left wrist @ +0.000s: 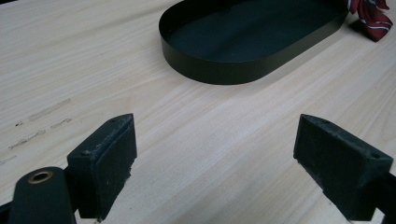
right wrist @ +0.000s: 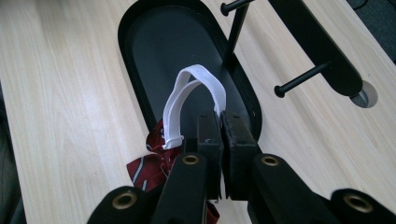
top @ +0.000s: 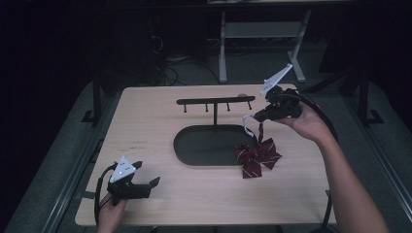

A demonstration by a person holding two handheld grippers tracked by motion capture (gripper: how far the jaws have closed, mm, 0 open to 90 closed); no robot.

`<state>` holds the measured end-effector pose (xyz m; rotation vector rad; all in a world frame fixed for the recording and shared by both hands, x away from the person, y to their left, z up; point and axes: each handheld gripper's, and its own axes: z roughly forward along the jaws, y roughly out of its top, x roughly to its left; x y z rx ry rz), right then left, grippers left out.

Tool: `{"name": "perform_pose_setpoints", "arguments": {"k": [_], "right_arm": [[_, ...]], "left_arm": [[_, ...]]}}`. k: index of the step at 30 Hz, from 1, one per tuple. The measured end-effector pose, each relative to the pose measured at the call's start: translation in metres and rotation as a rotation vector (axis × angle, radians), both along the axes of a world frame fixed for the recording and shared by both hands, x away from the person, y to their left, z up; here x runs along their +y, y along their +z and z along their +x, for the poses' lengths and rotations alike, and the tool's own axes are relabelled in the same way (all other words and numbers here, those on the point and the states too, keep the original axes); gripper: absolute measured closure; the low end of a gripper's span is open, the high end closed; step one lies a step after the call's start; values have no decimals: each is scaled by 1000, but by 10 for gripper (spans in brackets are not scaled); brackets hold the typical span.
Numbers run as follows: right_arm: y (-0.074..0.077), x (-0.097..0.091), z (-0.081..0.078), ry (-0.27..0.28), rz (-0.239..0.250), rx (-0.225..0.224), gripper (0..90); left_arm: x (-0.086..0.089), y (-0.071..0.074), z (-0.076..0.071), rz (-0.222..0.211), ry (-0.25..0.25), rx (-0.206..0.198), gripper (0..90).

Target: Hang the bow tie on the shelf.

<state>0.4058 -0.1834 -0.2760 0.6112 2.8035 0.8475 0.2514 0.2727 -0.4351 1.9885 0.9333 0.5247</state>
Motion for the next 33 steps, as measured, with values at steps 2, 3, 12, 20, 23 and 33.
{"name": "perform_pose_setpoints", "arguments": {"k": [2, 3, 12, 20, 23, 33], "right_arm": [[0, 0, 1, 3, -2, -4, 869], [2, 1, 2, -1, -3, -2, 869], [4, 4, 9, -3, -9, -1, 869], [9, 4, 17, -18, -15, -3, 869], [9, 2, 19, -29, -6, 2, 869], [12, 2, 28, -48, -12, 11, 869]], "left_arm": [[0, 0, 0, -1, 0, -1, 130], [0, 0, 0, -3, 1, 2, 130], [0, 0, 0, 0, -1, 1, 130], [0, 0, 0, -1, -3, 0, 130], [0, 0, 0, -3, -3, 0, 130], [0, -1, 1, -3, -3, 4, 130]]}}
